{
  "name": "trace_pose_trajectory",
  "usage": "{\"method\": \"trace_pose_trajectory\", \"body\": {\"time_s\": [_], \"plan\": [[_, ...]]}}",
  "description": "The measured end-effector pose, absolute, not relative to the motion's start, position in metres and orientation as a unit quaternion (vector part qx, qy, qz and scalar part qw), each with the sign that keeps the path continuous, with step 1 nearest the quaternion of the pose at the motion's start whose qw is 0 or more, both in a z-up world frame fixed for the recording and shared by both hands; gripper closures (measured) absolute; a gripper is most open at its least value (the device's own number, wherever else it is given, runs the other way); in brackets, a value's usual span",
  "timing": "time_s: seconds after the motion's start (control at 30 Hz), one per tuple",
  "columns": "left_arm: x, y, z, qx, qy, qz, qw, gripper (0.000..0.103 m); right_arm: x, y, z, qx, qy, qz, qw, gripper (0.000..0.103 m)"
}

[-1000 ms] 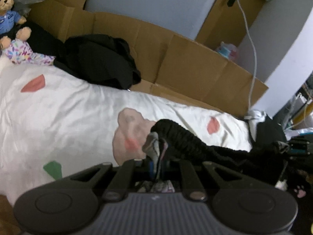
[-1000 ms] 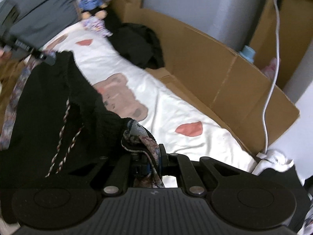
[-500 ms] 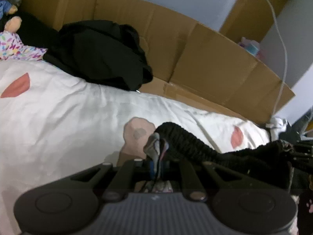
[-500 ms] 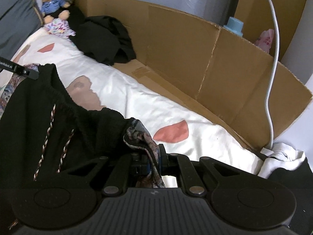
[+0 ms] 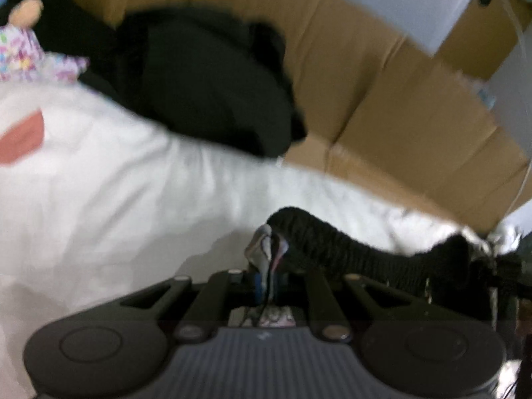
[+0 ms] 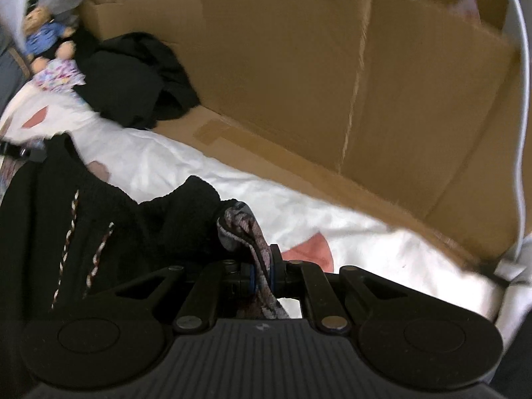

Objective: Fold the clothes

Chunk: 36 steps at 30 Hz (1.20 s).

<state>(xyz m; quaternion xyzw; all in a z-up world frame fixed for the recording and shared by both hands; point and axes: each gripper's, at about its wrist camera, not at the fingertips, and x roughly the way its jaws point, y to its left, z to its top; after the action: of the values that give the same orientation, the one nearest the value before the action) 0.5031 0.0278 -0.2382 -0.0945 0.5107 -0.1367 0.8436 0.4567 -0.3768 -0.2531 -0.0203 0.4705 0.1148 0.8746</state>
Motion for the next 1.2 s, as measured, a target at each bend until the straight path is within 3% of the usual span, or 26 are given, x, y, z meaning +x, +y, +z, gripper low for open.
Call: {"method": "trace_pose_trajectory", "body": {"time_s": [0.03,0.1,0.2,0.43,0.53,0.63,0.7,0.8,1.13,1.2], "plan": [[0.505,0.028,-0.242,-0.093,0.516,-0.135,0.841,0.090,0.457,-0.377,-0.256,-0.018,0.474,0.113,0.873,0.080],[0.503,0.030,-0.244,-0.093,0.519,-0.132,0.839,0.085,0.455,-0.377,-0.260,-0.020,0.480,0.114,0.870,0.054],[0.505,0.032,-0.243,-0.103,0.518,-0.128,0.840,0.078,0.453,-0.382,-0.257,-0.022,0.477,0.126,0.870,0.037],[0.513,0.037,-0.242,-0.128,0.512,-0.119,0.841,0.059,0.454,-0.402,-0.235,0.010,0.444,0.158,0.882,0.035],[0.516,0.039,-0.241,-0.138,0.510,-0.116,0.841,0.045,0.460,-0.404,-0.230,0.027,0.427,0.161,0.889,0.035],[0.521,0.035,-0.249,-0.150,0.518,-0.115,0.834,0.049,0.467,-0.402,-0.231,0.029,0.423,0.145,0.894,0.036],[0.523,0.030,-0.256,-0.147,0.529,-0.114,0.828,0.075,0.473,-0.399,-0.240,0.030,0.438,0.134,0.888,0.042],[0.521,0.023,-0.268,-0.122,0.552,-0.103,0.818,0.090,0.476,-0.391,-0.253,0.019,0.458,0.133,0.879,0.047],[0.507,0.027,-0.268,-0.064,0.587,-0.118,0.799,0.091,0.476,-0.377,-0.273,0.016,0.488,0.157,0.858,0.047],[0.507,0.029,-0.263,-0.069,0.575,-0.123,0.806,0.084,0.479,-0.373,-0.273,0.020,0.486,0.170,0.857,0.047]]}}
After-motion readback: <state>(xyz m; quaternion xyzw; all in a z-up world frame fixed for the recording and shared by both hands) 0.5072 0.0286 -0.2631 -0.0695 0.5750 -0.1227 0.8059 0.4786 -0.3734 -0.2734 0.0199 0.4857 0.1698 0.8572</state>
